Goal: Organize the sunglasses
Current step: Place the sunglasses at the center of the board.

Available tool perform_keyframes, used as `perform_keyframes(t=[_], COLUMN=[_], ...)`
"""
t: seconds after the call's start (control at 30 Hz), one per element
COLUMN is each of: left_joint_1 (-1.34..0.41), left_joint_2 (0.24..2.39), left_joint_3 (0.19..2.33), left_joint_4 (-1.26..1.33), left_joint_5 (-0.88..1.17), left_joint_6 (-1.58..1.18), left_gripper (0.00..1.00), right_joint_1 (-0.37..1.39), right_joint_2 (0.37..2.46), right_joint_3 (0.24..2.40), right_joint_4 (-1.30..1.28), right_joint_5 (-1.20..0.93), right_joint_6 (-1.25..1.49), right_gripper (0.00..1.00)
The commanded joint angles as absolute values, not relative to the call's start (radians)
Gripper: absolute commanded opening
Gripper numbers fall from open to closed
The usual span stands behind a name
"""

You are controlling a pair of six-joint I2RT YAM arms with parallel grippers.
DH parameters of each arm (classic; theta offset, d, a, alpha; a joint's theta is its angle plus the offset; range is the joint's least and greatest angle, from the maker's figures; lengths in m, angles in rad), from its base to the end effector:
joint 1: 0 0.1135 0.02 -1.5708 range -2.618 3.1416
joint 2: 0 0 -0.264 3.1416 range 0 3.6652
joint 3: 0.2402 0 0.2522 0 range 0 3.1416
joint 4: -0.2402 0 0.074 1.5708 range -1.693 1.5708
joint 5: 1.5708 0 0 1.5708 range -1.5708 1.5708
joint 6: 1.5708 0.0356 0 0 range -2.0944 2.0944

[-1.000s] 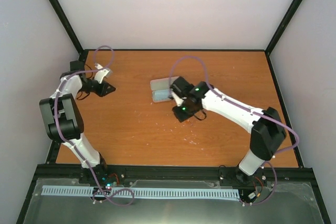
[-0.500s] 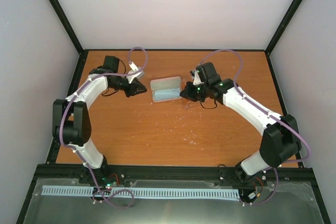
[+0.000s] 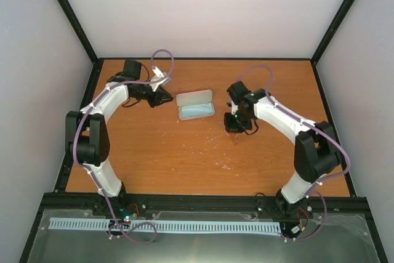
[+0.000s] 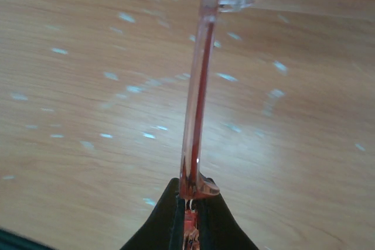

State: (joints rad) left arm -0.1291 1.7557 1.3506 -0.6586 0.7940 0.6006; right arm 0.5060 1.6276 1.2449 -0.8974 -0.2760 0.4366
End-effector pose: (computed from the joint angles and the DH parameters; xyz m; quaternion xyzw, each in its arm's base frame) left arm 0.3591 -0.0722 0.2451 0.4091 0.7994 -0.3099 0.3124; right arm 0.2714 0.1615 0.2375 -0.0539 0.9788 0.1864 0.0660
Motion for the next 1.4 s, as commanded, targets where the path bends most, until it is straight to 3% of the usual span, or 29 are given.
perform_keyframes(t=[0.0,0.3,0.73,0.9,1.13,1.3,1.37], left_joint_1=[-0.127,-0.128,-0.101,-0.083,-0.06,-0.053,-0.054], left_joint_2=[1.795,1.792,1.746,1.747,1.747,1.741,1.741], left_joint_3=[1.419,1.413,1.319,1.313,1.293,1.283,1.284], left_joint_4=[-0.673,-0.679,-0.622,-0.609,-0.595,-0.58,-0.578], left_joint_5=[0.793,0.777,0.772,0.774,0.768,0.746,0.74], left_joint_6=[0.624,0.629,0.632,0.629,0.64,0.648,0.65], left_gripper=[0.18,0.18,0.18,0.18,0.18,0.17,0.18], right_joint_1=[0.505,0.381,0.328,0.32,0.319,0.317,0.317], right_joint_2=[1.683,1.742,1.774,1.787,1.86,1.88,1.882], right_joint_3=[1.246,1.131,1.18,1.182,1.177,1.173,1.196], right_joint_4=[-1.126,-0.956,-0.994,-0.975,-0.913,-0.87,-0.873], right_joint_5=[-0.021,-0.089,0.277,0.346,0.289,0.281,0.267], right_joint_6=[0.426,0.871,1.415,1.505,1.477,1.456,1.421], right_gripper=[0.03,0.03,0.03,0.03,0.18,0.21,0.29])
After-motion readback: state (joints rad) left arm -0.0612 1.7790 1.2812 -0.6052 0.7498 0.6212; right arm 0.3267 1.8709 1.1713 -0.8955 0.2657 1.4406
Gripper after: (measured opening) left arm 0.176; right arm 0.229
